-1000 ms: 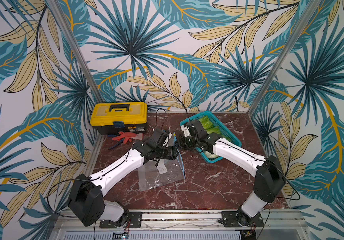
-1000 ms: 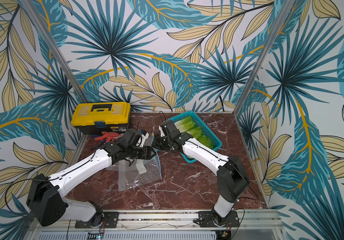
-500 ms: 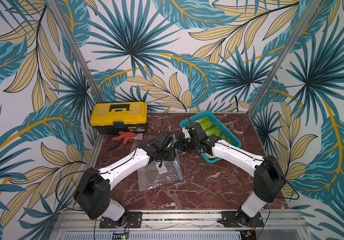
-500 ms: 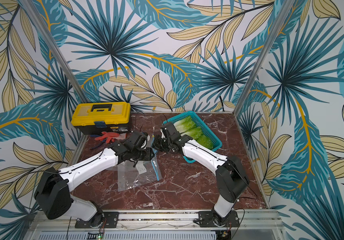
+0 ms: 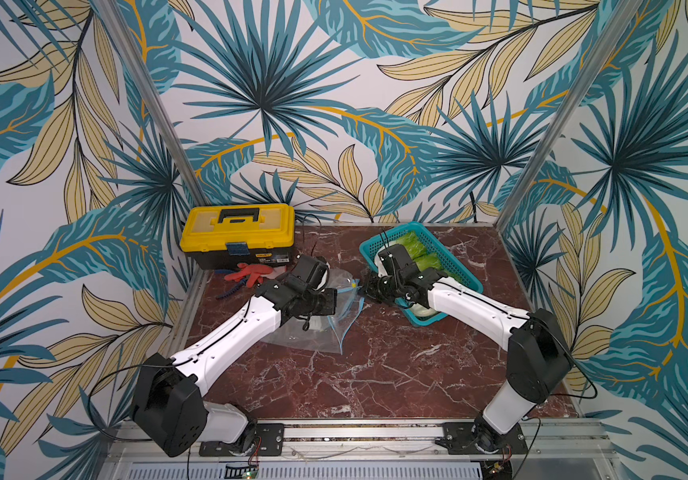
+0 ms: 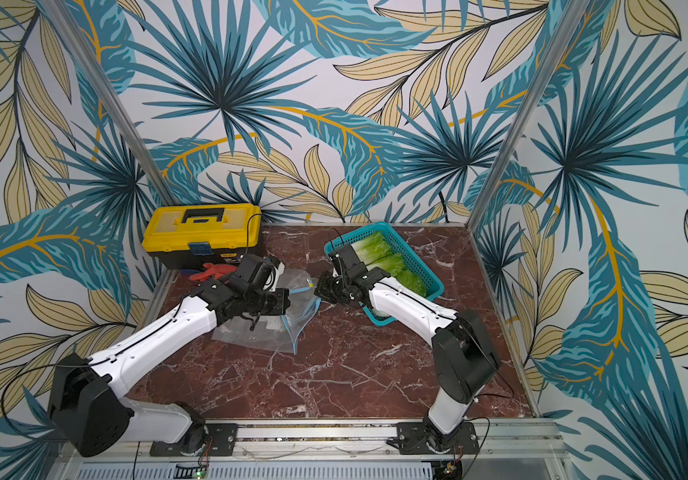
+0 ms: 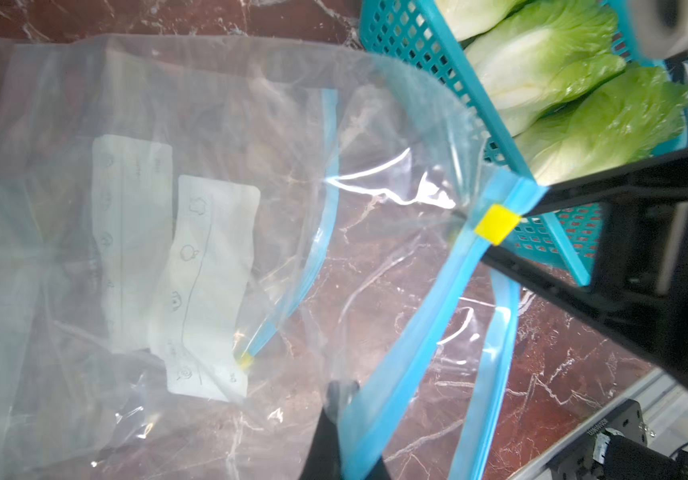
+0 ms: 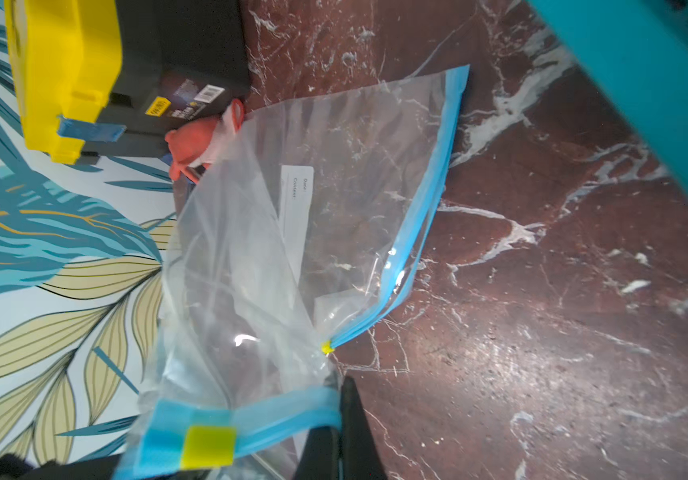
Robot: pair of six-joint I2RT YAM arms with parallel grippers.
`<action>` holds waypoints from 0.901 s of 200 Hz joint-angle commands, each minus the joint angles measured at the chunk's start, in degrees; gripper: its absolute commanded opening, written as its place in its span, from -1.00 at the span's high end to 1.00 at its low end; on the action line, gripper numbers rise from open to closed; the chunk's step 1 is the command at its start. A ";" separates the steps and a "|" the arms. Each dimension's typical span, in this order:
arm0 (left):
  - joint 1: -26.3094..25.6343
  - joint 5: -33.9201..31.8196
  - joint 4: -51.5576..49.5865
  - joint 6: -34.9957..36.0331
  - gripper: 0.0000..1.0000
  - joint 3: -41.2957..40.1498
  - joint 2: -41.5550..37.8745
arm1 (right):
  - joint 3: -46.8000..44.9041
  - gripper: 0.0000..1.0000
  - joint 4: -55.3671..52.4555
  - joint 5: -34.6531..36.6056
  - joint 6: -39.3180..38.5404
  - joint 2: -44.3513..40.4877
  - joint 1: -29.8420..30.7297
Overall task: Put the chinese cabbages into a zipper bag and zip it
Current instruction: Open the zipper of the food storage bag, then pick up the Chinese cabbage from the basket.
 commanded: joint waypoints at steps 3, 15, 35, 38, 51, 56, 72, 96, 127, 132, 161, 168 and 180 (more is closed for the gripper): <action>0.70 -0.05 -3.75 1.34 1.00 3.00 -1.01 | 0.67 0.66 -5.53 4.57 -6.50 1.68 -0.44; 0.70 0.68 -3.76 0.74 1.00 4.10 0.50 | 1.81 0.46 -6.76 3.70 -8.17 1.21 -0.53; 0.70 0.73 -3.80 -0.48 1.00 5.72 3.40 | 2.43 0.13 -8.78 -0.37 -9.41 -3.35 -1.98; 0.70 0.55 -3.81 -0.73 1.00 5.91 3.79 | 2.00 0.09 -8.85 -1.24 -9.08 -4.31 -2.62; 0.70 0.27 -3.78 -1.61 1.00 6.64 5.78 | -0.96 -0.08 -8.93 -4.69 -7.82 -8.97 -6.47; 0.65 0.56 -3.86 -1.89 1.00 6.86 6.57 | -2.21 -0.14 -9.54 -4.88 -7.51 -10.78 -8.05; 0.70 1.67 -3.85 -2.62 1.00 7.73 8.55 | -5.09 -0.41 -14.73 0.28 -8.30 -15.11 -13.95; 0.61 2.55 -3.81 -3.23 1.00 8.86 10.09 | -5.48 -0.60 -24.10 13.98 -9.40 -16.19 -21.97; 0.43 3.37 -3.78 -3.29 1.00 9.62 10.85 | -1.01 -0.76 -26.86 22.39 -5.49 -12.41 -23.64; 0.42 3.38 -3.74 -3.20 1.00 9.65 11.07 | -0.13 -0.77 -26.89 22.84 -4.62 -11.25 -23.65; 0.35 3.26 -3.66 -2.40 1.00 9.92 11.64 | 5.36 -0.83 -31.33 26.56 -0.05 -4.26 -23.38; 0.35 3.05 -3.69 -2.26 1.00 9.87 11.47 | 5.71 -0.84 -31.37 27.58 0.32 -3.41 -23.42; 0.34 2.96 -3.67 -2.04 1.00 9.87 11.23 | 5.90 -0.85 -31.37 29.62 1.34 -2.18 -23.38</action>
